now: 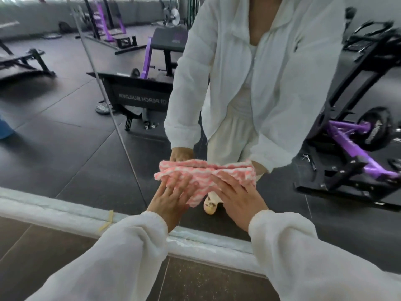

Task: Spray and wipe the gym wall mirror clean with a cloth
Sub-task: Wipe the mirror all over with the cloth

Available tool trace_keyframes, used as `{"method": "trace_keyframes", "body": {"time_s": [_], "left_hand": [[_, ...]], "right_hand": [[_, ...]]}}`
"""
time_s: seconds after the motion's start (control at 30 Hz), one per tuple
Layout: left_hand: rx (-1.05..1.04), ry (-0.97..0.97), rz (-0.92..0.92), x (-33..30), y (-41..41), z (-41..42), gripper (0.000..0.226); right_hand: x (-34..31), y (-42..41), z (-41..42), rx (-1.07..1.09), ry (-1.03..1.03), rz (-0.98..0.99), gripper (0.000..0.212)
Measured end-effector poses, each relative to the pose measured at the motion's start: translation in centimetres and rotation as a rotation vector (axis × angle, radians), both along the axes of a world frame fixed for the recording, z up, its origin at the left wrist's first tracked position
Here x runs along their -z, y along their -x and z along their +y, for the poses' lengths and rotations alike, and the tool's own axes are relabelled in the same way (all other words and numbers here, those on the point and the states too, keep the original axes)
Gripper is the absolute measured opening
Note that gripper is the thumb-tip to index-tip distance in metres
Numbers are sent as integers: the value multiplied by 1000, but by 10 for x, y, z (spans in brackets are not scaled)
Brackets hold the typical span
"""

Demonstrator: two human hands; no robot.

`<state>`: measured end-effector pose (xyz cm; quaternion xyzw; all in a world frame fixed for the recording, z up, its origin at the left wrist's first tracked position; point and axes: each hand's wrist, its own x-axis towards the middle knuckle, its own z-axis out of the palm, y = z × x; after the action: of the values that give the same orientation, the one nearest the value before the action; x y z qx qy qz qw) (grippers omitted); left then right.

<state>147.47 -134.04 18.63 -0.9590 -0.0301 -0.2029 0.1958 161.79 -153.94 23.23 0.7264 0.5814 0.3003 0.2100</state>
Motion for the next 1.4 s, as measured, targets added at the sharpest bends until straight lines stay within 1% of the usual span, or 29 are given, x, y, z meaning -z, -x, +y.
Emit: {"method": "trace_keyframes", "body": {"time_s": [0.03, 0.07, 0.17, 0.23, 0.3, 0.4, 0.47, 0.53, 0.57, 0.63, 0.67, 0.8, 0.93, 1.0, 1.23, 1.33, 1.4], "left_hand": [[-18, -7, -44, -16, -10, -9, 121], [-23, -14, -105, -39, -24, -22, 115], [32, -85, -282, -115, -58, -54, 74], [47, -128, -358, -165, -78, -68, 61], [86, -138, -405, -212, -92, -80, 54], [138, -185, -459, -284, -108, -100, 54], [191, -168, -527, -326, -115, -114, 52], [254, -128, -605, -351, -122, -126, 51], [282, -123, -645, -358, -126, -132, 45], [291, -149, -696, -359, -135, -138, 28], [281, -171, -706, -356, -138, -139, 29], [312, -279, -704, -346, -143, -133, 47], [291, -279, -729, -327, -151, -129, 47], [304, -286, -719, -306, -151, -125, 48], [424, -282, -610, -197, -136, -103, 45], [470, -263, -593, -152, -130, -96, 40], [497, -251, -597, -117, -127, -90, 35]], "right_hand": [[-12, -5, -8, -6, -43, -8, 77], [-31, -12, -19, -12, -118, 2, 78], [-85, -33, -46, 4, -367, 51, 82], [-118, -48, -59, 1, -436, 9, 75], [-155, -60, -71, -8, -521, -57, 67], [-215, -71, -88, -1, -671, -79, 62], [-248, -78, -98, 3, -754, -95, 57], [-265, -82, -105, -9, -785, -123, 54], [-267, -83, -108, -16, -777, -139, 54], [-262, -83, -113, -25, -746, -155, 56], [-257, -83, -116, -28, -732, -152, 56], [-247, -86, -121, -57, -699, -161, 56], [-234, -89, -119, -84, -732, -163, 53], [-217, -88, -116, -94, -735, -150, 53], [-114, -84, -103, -130, -626, -170, 55], [-72, -84, -96, -143, -608, -192, 56], [-38, -82, -89, -152, -612, -166, 57]]}}
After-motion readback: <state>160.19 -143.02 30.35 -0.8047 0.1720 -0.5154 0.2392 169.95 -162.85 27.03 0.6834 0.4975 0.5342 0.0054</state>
